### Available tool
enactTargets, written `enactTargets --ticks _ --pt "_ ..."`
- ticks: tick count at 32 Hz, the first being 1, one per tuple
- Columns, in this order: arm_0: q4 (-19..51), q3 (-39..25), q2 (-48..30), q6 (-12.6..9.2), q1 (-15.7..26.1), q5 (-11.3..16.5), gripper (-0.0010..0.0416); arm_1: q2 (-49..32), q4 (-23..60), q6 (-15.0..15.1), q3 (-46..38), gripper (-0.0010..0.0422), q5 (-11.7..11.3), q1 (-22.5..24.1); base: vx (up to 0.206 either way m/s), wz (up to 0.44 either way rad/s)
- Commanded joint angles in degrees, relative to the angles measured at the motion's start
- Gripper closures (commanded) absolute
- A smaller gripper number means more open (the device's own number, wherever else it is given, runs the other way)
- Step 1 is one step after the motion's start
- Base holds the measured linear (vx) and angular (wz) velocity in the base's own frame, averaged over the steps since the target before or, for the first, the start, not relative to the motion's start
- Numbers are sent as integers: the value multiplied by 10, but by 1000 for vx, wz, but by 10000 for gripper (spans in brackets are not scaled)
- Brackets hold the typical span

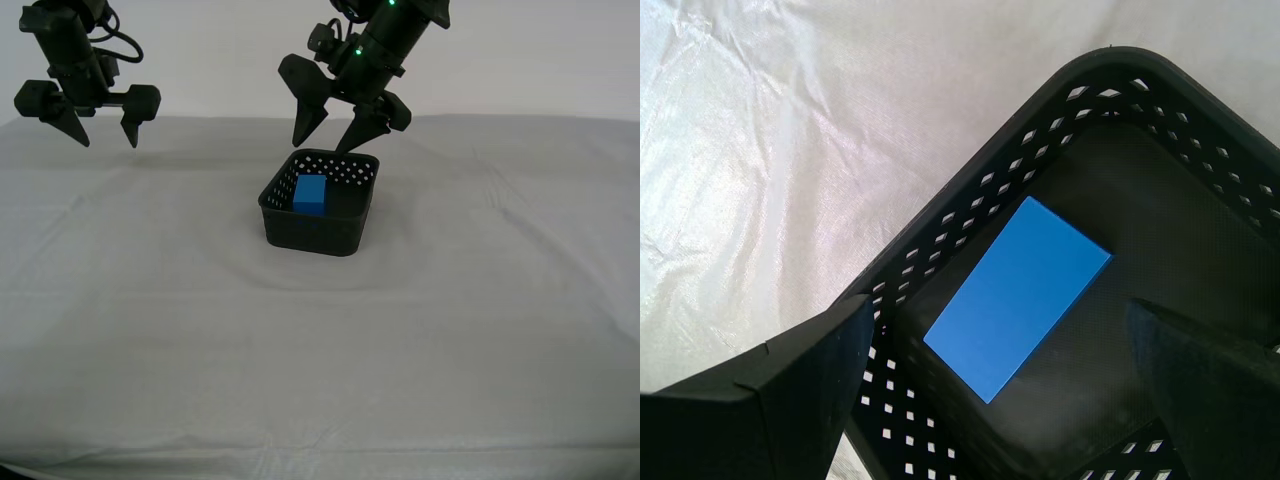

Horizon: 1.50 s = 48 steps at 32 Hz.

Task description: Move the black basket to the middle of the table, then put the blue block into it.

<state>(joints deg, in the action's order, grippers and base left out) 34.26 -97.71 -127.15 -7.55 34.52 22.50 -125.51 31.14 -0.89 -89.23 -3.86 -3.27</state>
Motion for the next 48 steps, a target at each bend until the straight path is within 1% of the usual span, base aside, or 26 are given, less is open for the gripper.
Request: enactTargets --ticks 1,48 --pt "0 0 0 1 0 2 55 0 0 1 0 62 0 0 0 0" --pt "0 0 0 1 0 2 55 0 0 1 0 62 0 0 0 0"
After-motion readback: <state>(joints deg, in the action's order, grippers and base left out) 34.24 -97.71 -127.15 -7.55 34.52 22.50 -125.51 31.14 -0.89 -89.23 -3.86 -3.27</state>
